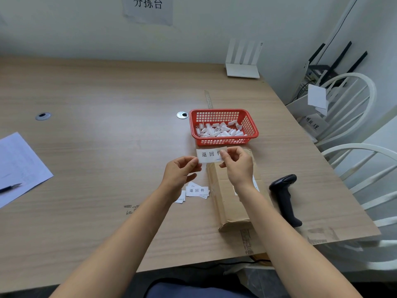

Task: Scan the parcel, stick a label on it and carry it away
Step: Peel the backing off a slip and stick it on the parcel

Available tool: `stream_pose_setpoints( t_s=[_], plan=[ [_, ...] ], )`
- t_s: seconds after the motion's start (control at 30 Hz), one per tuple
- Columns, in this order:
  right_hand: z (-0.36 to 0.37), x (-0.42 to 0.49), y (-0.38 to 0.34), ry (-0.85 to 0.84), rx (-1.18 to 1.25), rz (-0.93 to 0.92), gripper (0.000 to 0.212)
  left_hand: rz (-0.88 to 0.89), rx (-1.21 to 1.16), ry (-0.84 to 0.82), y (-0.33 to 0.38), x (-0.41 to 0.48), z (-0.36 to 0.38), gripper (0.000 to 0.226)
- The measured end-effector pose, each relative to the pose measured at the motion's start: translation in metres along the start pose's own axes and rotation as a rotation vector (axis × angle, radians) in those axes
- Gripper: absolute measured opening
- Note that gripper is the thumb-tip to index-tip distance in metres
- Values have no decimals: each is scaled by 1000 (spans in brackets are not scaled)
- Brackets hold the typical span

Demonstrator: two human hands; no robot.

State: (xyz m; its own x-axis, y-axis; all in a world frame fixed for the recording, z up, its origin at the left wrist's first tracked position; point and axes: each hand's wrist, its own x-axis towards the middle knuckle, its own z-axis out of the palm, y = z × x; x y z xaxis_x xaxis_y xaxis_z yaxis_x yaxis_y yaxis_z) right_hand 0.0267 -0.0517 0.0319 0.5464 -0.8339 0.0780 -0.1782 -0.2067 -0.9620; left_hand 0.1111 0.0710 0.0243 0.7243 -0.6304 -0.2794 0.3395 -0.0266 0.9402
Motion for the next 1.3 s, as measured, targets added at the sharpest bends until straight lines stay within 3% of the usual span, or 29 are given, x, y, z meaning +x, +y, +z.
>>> stream_pose_setpoints(
  t_s=[0.1,0.17,0.23,0.3,0.37,0.47,0.7,1.3],
  plan=[
    [-1,-1,0,2,-11,18,6,-1,9,-8,4,-5,7,22],
    [-2,-5,0,27,-82,-26,24,0,9,-9,6,-7,10,23],
    [-2,-8,4,133,-355,-285,34,1,3,8,7,-8,14,22],
    [-2,-12,5,193,-568,-573,21,-1,-5,20,9,-8,16,22],
    [-2,-15,5,109,-590,-665,10,-4,-7,3,11,-8,19,21],
    [-4,-18,3,-15,-548,-628,19,-3,-12,-46,12,-9,22,19],
    [-8,-19,-2,-85,-412,-646,24,16,11,-90,16,-9,28,19],
    [-17,-19,-5,-51,-391,-672,19,132,97,-84,18,-15,36,18]
  ],
)
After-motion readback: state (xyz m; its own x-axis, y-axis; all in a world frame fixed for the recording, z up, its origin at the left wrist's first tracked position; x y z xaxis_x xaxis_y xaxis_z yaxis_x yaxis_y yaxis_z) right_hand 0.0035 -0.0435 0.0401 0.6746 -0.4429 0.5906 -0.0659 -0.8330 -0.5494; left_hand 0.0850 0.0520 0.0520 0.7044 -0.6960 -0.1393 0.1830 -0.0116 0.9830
